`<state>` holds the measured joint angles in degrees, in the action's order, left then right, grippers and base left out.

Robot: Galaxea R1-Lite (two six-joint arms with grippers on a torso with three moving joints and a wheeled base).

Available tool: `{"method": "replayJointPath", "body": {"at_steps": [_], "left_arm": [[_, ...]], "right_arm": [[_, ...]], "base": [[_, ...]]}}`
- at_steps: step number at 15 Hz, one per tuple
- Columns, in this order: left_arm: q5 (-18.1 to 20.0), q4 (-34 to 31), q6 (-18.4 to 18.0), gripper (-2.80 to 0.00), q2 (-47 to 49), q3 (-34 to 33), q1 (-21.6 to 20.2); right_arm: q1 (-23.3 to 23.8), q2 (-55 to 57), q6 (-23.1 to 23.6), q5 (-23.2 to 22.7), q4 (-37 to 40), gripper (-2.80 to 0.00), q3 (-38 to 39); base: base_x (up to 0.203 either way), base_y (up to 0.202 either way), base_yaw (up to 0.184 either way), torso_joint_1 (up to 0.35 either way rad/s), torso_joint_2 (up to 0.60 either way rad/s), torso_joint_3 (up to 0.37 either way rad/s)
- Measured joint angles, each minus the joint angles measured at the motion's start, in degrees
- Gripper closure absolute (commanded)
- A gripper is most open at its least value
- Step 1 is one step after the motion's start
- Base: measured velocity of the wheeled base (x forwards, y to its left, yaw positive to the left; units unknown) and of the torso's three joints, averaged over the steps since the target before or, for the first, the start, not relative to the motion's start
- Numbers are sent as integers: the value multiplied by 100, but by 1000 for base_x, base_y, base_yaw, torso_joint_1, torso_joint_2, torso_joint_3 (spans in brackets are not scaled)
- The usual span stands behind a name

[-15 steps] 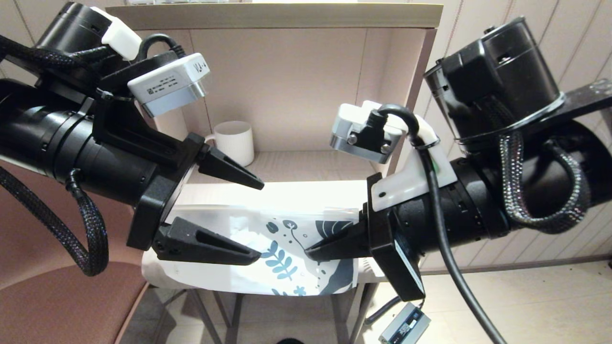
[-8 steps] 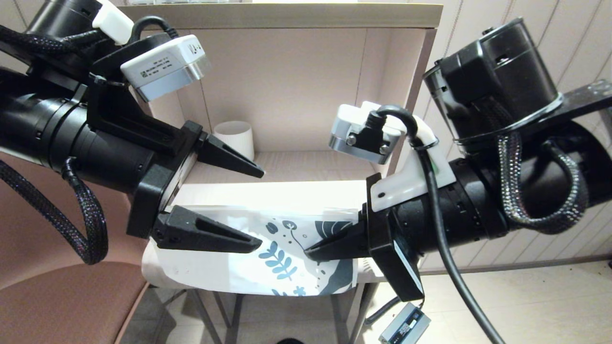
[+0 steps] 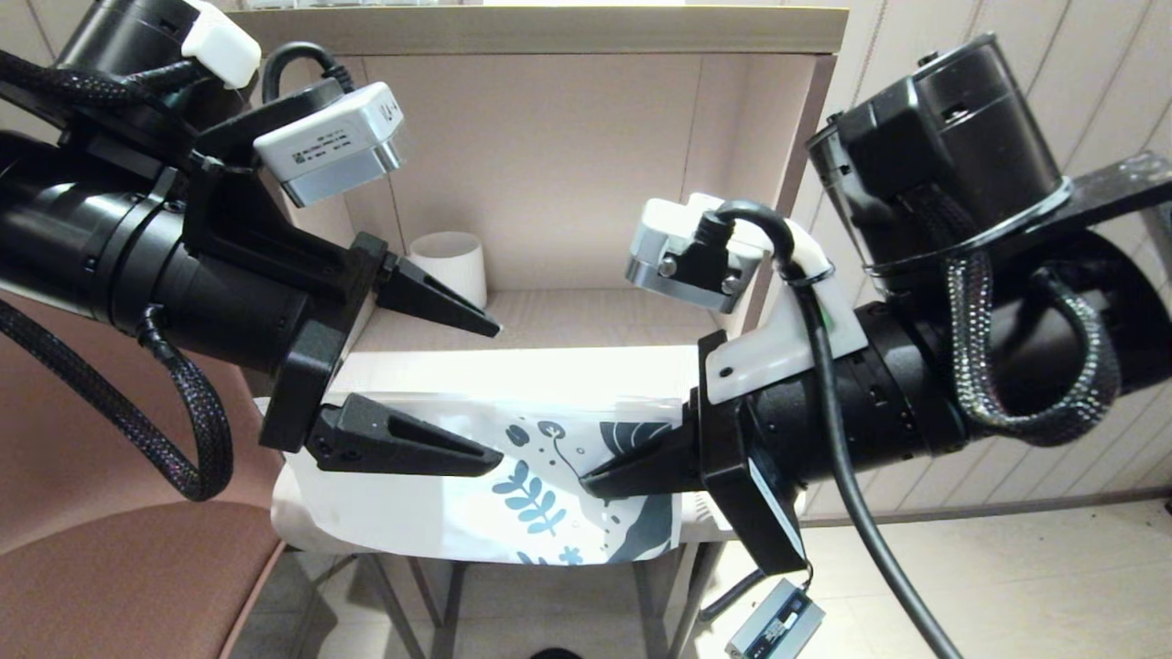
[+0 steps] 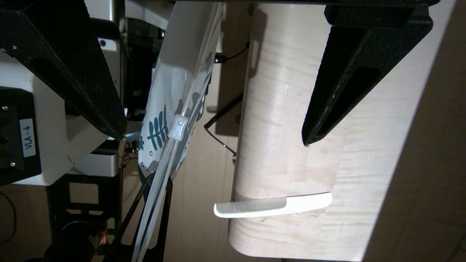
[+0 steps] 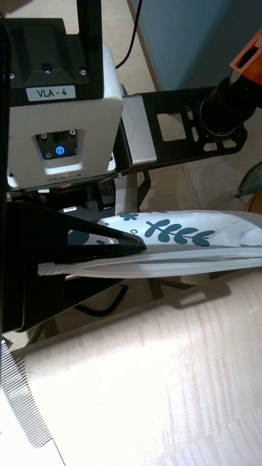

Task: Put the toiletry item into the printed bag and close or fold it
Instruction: Open the storage bag

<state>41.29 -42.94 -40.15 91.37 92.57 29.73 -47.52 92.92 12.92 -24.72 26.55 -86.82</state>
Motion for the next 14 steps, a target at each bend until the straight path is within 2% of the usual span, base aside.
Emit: {"method": "replayJointPath", "body": {"at_steps": [4, 5, 14], "left_arm": [[-14, 0, 2, -280, -9, -18, 0], [-13, 2, 4, 0, -9, -26, 0], [-12, -2, 4, 0, -2, -41, -2]], "right_arm": [[0, 8, 0, 0, -4, 0, 6], [0, 13, 0, 0, -2, 0, 6], [0, 61, 1, 3, -81, 0, -6]], "base": [[0, 0, 0, 0, 0, 0], [0, 0, 0, 0, 0, 0], [0, 0, 0, 0, 0, 0]]}}
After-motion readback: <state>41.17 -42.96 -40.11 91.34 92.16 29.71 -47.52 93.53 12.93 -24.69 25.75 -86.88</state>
